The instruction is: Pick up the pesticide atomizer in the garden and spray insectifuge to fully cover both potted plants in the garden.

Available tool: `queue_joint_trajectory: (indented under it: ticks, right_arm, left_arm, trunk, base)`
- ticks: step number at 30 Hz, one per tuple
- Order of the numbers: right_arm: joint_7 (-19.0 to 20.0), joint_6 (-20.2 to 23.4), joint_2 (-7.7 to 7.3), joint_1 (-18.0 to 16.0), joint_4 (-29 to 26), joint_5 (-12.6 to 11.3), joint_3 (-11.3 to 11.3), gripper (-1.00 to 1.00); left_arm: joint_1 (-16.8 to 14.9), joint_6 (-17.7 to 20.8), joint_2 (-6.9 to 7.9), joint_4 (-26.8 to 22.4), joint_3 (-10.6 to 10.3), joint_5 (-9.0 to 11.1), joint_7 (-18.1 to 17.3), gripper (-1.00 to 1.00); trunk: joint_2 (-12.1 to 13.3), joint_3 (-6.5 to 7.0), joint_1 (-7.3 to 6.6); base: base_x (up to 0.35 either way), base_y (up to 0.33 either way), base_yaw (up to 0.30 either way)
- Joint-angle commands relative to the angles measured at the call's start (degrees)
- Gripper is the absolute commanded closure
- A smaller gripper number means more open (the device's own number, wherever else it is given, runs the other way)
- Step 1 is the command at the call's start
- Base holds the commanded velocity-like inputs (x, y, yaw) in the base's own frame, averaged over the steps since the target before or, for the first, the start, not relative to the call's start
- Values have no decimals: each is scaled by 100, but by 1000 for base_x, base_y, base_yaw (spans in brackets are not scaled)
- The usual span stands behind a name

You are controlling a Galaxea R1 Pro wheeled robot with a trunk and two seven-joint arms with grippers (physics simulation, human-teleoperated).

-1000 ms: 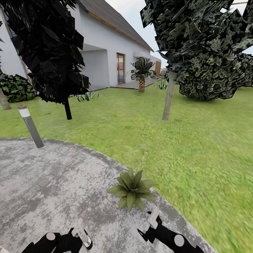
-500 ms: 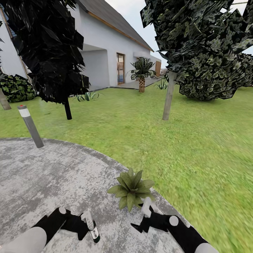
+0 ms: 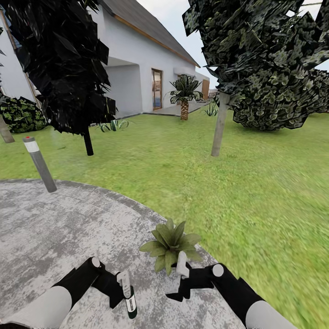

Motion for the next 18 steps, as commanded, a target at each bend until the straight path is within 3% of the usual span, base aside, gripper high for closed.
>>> queue_joint_trajectory:
  ticks: [1, 2, 3, 7, 18]
  right_arm:
    - [76, 29, 21, -5, -75, 106, 12, -100]
    - [108, 60, 32, -5, -107, 125, 12, -100]
    - [136, 87, 43, -6, -141, 143, 12, 100]
    - [171, 112, 52, -12, -183, 151, 13, 100]
    - [406, 124, 53, -76, -480, 133, 13, 100]
  left_arm:
    - [-16, 30, -9, -13, -45, -8, -34, 100]
    - [-23, 31, -16, -14, -71, -8, -39, 100]
    - [-31, 31, -39, -10, -126, -8, -44, 100]
    - [-54, 31, -100, -6, -306, -8, -49, 100]
    - [-66, 31, -382, -6, -345, -8, -49, 100]
  trunk:
    - [-2, -6, -1]
    - [-2, -6, -1]
    - [-2, -6, -1]
    - [-2, -6, -1]
    - [-2, -6, -1]
  base:
    - [0, 0, 0]
    - [0, 0, 0]
    - [0, 0, 0]
    - [0, 0, 0]
    - [0, 0, 0]
